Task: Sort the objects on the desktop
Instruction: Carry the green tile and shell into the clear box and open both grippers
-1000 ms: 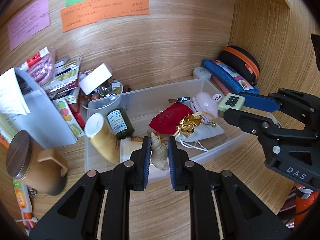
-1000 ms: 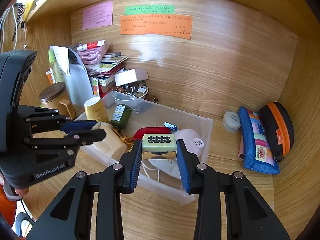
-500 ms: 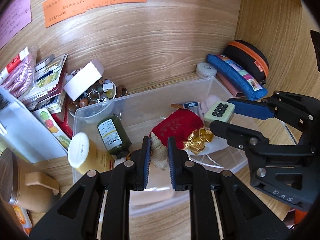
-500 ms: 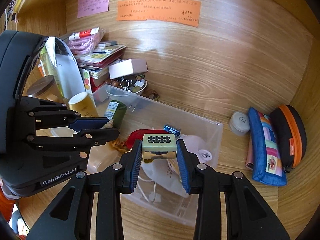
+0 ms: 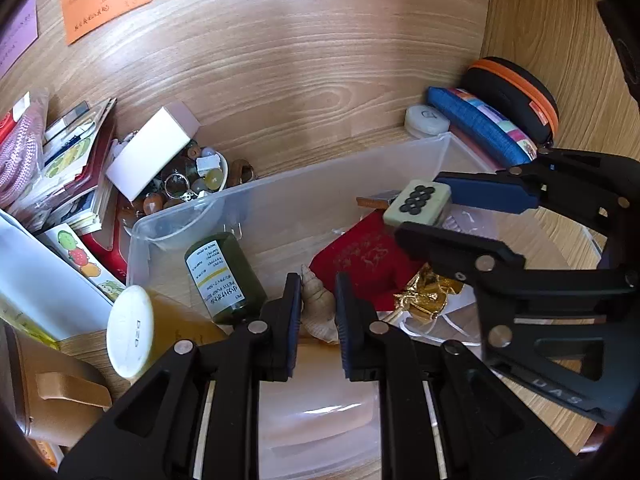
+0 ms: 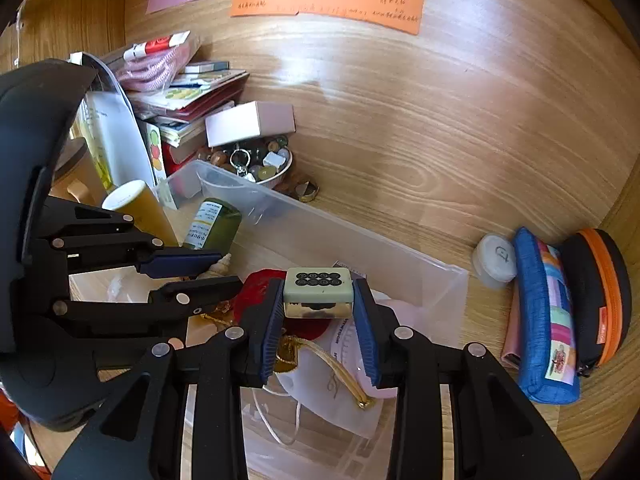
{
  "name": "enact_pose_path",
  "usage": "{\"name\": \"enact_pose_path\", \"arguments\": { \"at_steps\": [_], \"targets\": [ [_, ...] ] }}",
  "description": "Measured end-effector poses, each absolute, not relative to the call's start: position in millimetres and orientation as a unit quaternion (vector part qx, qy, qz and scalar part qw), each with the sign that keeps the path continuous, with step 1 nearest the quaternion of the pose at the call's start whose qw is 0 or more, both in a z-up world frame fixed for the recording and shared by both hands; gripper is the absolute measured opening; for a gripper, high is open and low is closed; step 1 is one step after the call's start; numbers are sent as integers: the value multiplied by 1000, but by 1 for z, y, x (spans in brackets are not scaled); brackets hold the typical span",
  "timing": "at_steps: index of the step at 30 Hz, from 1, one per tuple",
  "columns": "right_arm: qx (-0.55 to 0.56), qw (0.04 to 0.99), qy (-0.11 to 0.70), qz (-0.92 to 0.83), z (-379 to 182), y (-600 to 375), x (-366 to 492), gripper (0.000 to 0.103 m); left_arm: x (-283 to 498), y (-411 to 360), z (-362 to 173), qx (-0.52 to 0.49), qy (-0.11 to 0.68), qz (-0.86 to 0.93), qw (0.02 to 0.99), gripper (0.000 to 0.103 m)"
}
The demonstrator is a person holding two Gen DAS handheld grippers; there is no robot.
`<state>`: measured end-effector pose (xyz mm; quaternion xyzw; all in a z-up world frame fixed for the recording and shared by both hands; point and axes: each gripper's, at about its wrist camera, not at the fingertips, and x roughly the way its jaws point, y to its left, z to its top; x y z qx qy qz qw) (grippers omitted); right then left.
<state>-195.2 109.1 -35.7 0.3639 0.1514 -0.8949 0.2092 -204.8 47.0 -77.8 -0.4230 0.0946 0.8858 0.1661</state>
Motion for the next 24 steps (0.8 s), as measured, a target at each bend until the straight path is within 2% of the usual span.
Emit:
{"name": "enact_pose_path", "arguments": {
  "at_steps": [24],
  "targets": [
    [357,232,136,-894,-30,115,-194,31,-201,50,-86,-424,108,884,162,17]
  ]
}}
